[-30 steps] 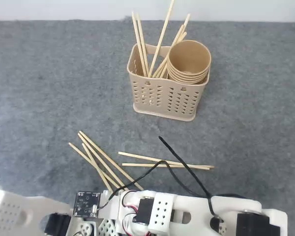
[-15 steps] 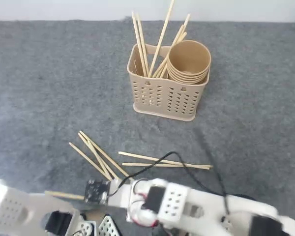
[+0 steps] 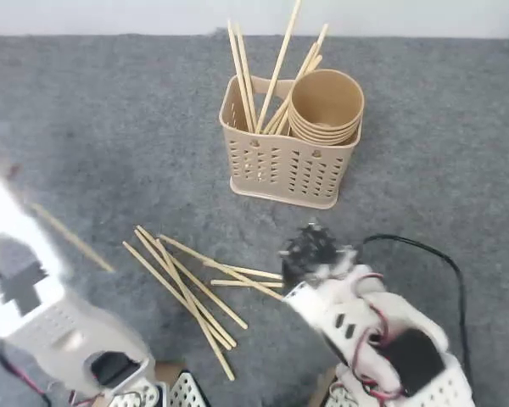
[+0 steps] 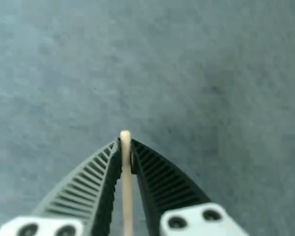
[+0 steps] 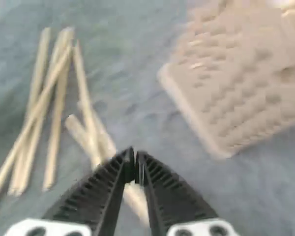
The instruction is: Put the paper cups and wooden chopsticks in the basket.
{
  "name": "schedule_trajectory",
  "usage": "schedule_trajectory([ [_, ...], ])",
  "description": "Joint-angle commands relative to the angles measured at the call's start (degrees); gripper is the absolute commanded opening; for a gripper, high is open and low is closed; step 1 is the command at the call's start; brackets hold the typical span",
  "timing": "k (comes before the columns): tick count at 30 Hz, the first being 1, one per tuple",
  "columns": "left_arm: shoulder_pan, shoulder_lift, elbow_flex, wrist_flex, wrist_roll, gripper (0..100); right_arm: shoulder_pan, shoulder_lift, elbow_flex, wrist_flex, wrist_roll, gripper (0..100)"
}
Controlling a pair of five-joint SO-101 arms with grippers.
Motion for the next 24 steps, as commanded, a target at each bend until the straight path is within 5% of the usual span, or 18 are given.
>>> schedule_trajectory([
  [1,9.4,-7.1,5.8,2.2,1.9,1,4.7,-0.3,-2.2,0.1,4.6,0.8],
  [5,13.5,-8.6,15.5,-4.4,2.1,1,4.8,2.1,-2.0,-1.1,7.4,0.8],
  [11,9.8,-10.5,35.6,-36.7,15.7,1,-4.4,14.0,-2.0,-9.1,3.0,6.4],
  [21,1.8,-3.4,31.7,-42.7,28.7,1,-13.6,52.5,-3.3,-48.1,-2.5,5.3],
  [24,0.7,2.2,25.7,-39.2,32.1,1,-16.2,63.4,-9.8,-50.9,-2.5,5.2],
])
